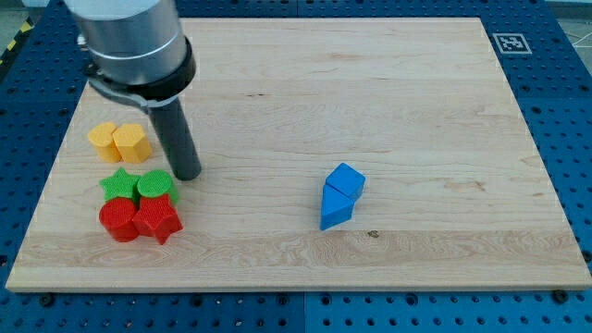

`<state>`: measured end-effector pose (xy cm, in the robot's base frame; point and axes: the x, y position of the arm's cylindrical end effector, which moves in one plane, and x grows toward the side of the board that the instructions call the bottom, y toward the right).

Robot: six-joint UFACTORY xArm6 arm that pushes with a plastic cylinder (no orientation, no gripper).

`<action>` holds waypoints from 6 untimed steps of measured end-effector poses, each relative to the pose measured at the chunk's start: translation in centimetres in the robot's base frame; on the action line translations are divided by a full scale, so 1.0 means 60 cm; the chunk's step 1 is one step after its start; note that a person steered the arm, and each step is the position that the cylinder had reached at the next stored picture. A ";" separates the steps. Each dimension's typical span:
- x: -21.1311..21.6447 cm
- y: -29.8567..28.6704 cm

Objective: Push the blue triangle to the right side of the blue cube

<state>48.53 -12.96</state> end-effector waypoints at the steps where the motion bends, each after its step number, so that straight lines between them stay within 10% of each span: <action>1: -0.021 0.051; 6: -0.021 0.179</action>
<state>47.26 -2.22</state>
